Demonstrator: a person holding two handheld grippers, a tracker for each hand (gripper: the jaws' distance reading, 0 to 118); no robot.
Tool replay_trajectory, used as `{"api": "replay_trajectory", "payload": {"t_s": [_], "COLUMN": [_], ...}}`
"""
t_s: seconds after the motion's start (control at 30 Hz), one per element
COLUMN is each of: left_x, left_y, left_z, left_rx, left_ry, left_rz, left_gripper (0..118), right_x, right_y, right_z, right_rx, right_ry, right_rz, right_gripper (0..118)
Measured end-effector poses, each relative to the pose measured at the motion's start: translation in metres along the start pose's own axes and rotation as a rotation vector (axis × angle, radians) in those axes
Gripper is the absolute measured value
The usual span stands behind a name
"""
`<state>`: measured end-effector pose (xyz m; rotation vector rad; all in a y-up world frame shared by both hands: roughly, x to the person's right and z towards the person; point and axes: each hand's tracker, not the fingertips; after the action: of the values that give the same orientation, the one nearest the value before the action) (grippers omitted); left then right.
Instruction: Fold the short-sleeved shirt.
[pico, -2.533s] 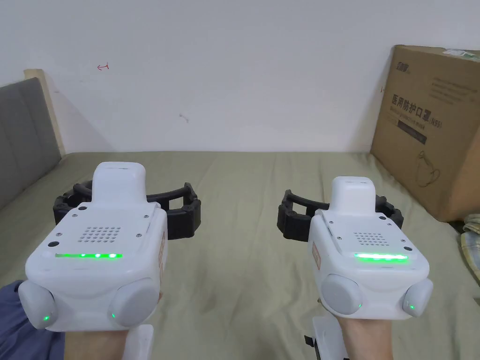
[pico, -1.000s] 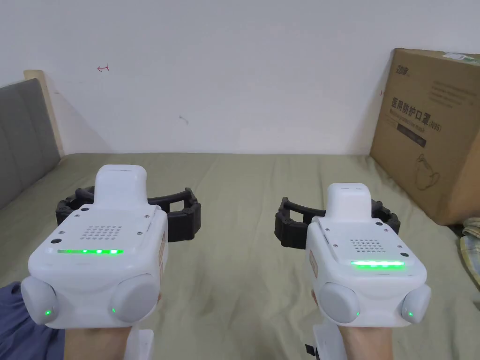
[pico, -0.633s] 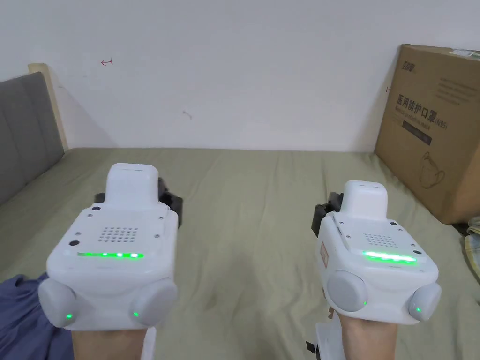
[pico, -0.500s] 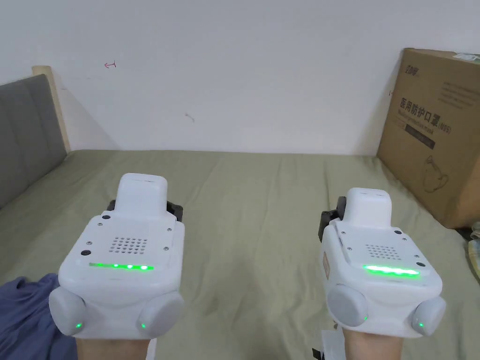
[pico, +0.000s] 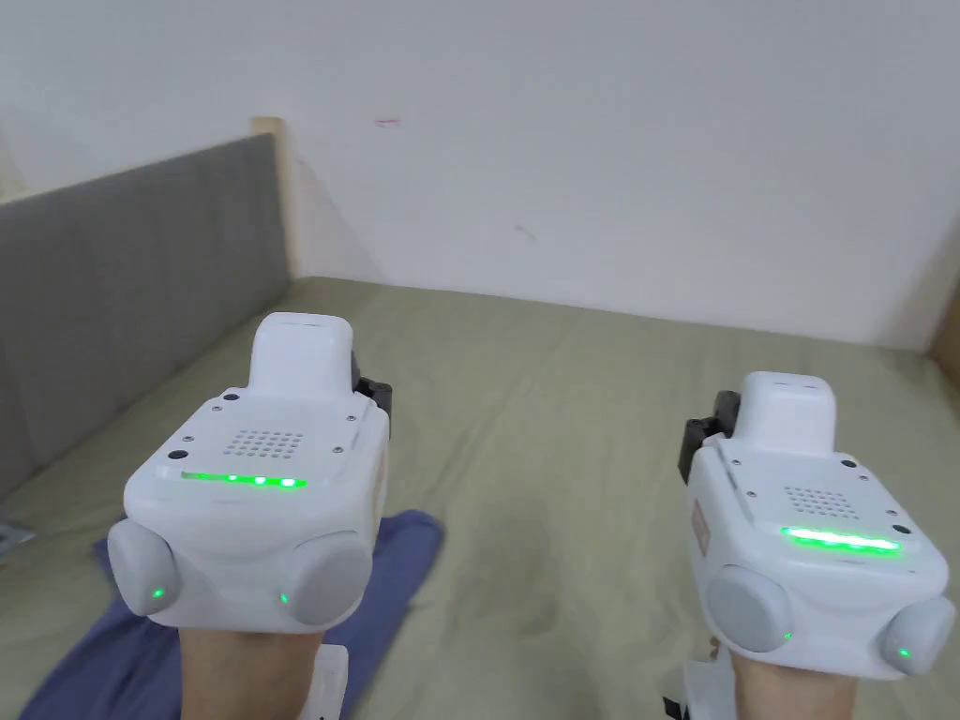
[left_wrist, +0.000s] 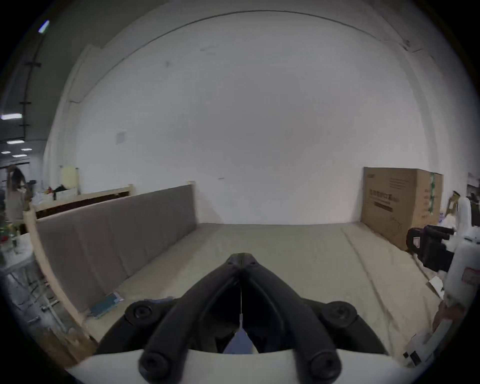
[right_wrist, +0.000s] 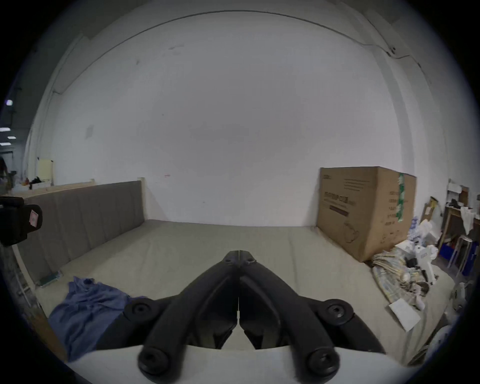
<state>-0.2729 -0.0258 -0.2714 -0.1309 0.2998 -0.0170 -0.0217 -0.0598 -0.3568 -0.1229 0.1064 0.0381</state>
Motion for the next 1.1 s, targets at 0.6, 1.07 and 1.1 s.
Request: {"api": "replay_trajectory", "payload": {"t_s": [0.6,1.07,1.1], "left_x": [-0.12,-0.094,-0.096], "left_y": [-0.086,-0.234,-0.228], "left_z": [-0.052,-0.178,-0.18], "left_rx": [-0.433,-0.986,-1.005], "left_ry": [0.169,0.013,0.003], "left_rz": [0.101,0.084,0.082], "left_gripper": [82,106,106], "right_x": [-0.143,-0.14,-0.139], "right_y": [-0.044,-0.103,-0.105], "right_z": [-0.042,-0.098,-0.099], "right_rx": [-0.188,-0.389,-0.395], "right_ry": [0.314,0.293,0.296], "right_rz": [0.005,0.027,0.024], "right_gripper": [1,1,1]}}
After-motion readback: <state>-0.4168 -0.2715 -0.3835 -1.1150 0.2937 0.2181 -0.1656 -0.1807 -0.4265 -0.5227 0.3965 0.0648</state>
